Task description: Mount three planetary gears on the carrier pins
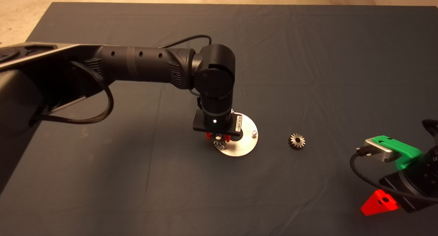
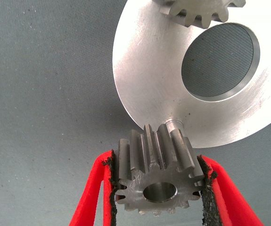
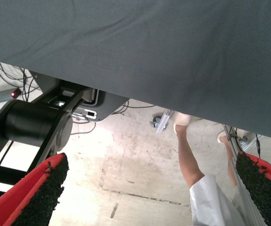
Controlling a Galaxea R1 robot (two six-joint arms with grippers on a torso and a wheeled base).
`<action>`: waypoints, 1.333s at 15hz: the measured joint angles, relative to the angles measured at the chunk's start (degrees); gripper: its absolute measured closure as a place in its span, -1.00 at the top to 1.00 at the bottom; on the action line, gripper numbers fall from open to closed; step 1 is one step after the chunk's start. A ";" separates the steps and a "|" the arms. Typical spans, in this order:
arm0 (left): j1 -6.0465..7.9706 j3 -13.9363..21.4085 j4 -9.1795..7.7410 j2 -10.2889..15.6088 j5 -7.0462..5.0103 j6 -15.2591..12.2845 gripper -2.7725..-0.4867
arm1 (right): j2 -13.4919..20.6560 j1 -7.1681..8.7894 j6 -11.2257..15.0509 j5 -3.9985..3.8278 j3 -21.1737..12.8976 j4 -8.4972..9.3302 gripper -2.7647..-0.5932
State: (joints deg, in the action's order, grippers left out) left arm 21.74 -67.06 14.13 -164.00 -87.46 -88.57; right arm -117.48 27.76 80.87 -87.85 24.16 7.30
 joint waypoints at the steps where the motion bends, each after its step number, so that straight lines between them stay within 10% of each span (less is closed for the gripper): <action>1: -0.08 0.00 0.01 -0.02 0.00 -0.17 -0.71 | 0.00 0.01 0.00 0.00 0.00 0.00 0.89; 20: -0.29 0.01 0.00 -1.11 0.00 -0.44 -0.71 | 0.00 0.00 0.00 0.00 0.00 0.00 0.89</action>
State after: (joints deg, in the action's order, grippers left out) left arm 21.44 -67.05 14.13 -165.11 -87.46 -89.00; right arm -117.48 27.76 80.87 -87.85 24.16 7.30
